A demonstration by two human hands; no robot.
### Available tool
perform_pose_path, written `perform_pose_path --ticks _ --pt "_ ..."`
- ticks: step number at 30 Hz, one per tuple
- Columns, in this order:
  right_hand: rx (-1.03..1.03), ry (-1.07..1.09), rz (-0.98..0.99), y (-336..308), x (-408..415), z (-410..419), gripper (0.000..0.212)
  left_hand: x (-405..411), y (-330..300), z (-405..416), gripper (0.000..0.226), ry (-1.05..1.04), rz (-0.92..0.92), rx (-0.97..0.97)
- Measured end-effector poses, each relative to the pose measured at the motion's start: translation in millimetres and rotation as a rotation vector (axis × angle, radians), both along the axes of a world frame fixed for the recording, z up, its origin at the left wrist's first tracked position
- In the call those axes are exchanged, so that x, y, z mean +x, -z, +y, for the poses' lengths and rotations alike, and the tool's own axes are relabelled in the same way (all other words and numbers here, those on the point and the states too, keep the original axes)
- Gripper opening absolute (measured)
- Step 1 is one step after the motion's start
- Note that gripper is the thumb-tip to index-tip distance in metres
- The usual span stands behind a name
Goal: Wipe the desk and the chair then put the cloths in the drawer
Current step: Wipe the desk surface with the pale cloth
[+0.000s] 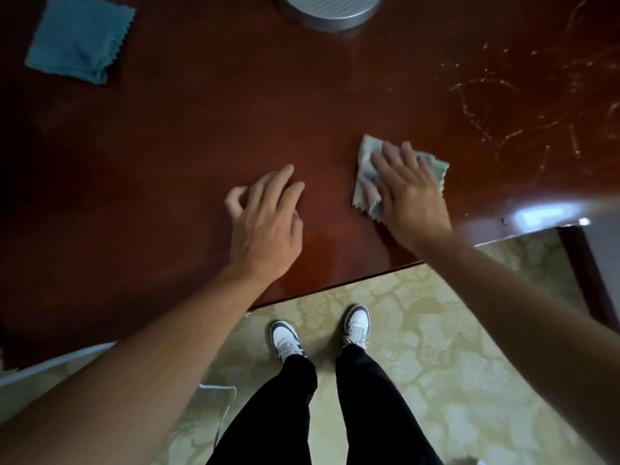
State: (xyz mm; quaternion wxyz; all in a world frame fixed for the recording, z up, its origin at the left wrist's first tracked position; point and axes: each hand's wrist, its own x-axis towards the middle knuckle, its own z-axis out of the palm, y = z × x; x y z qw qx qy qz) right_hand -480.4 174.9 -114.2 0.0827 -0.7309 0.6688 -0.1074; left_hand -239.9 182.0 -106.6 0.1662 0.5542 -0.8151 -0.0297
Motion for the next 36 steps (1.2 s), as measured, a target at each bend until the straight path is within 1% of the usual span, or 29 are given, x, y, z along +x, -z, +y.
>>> perform_pose_path --ticks 4,7,9,12,13,14,17,19,23,24,26,28,30,32,33,36 --pt "0.049 0.104 -0.015 -13.9 -52.3 -42.4 0.052 -51.0 -5.8 -7.0 0.039 0.074 0.025 0.022" --pt "0.033 0.122 -0.02 -13.0 -62.0 -32.5 0.06 -83.3 -6.6 -14.5 0.041 0.099 0.026 0.045" --pt "-0.01 0.068 -0.03 -7.7 -56.9 -0.7 0.054 -103.5 -5.6 -17.4 0.042 0.114 0.028 0.055" --pt "-0.029 -0.115 -0.015 -1.5 -67.2 36.2 0.049 -125.8 0.8 -18.5 0.041 0.152 0.033 0.068" --pt "-0.041 -0.161 -0.007 -2.4 -77.3 31.7 0.052 -129.2 3.7 -18.0 0.042 0.153 0.033 0.078" --pt "-0.049 -0.159 0.002 -3.0 -88.0 20.4 0.054 -131.8 5.8 -17.9 0.042 0.141 0.032 0.089" --pt "-0.028 -0.012 0.003 -3.6 -109.9 -21.6 0.05 -135.8 9.4 -18.6 0.042 0.092 0.06 0.101" --pt "-0.043 0.012 -0.006 -0.4 -103.0 -13.8 0.047 -135.1 8.7 -17.8 0.042 0.087 0.072 0.093" --pt "-0.065 -0.237 -0.051 3.7 -79.1 63.9 0.05 -137.8 9.1 -18.0 0.042 0.071 0.039 0.074" --pt "-0.07 -0.282 -0.056 4.0 -79.9 75.0 0.048 -138.0 9.0 -17.5 0.042 0.068 0.03 0.075" --pt "-0.067 -0.329 -0.06 1.3 -89.7 64.4 0.045 -138.0 9.1 -16.5 0.041 0.067 0.025 0.068" --pt "-0.069 -0.258 -0.036 2.0 -99.6 24.6 0.045 -138.0 8.3 -17.3 0.041 0.066 0.028 0.062" --pt "-0.074 -0.1 0.021 0.1 -107.0 -23.9 0.046 -138.2 8.7 -17.2 0.04 0.062 0.034 0.061" --pt "-0.079 -0.001 0.031 -0.2 -104.3 -43.1 0.046 -138.6 8.9 -17.1 0.04 0.06 0.041 0.057" --pt "-0.083 -0.011 0.012 0.9 -98.7 -35.9 0.046 -138.6 9.2 -17.5 0.039 0.061 0.048 0.052" --pt "-0.078 -0.194 -0.052 2.5 -82.4 26.2 0.044 -138.4 9.5 -18.3 0.04 0.058 0.06 0.042"
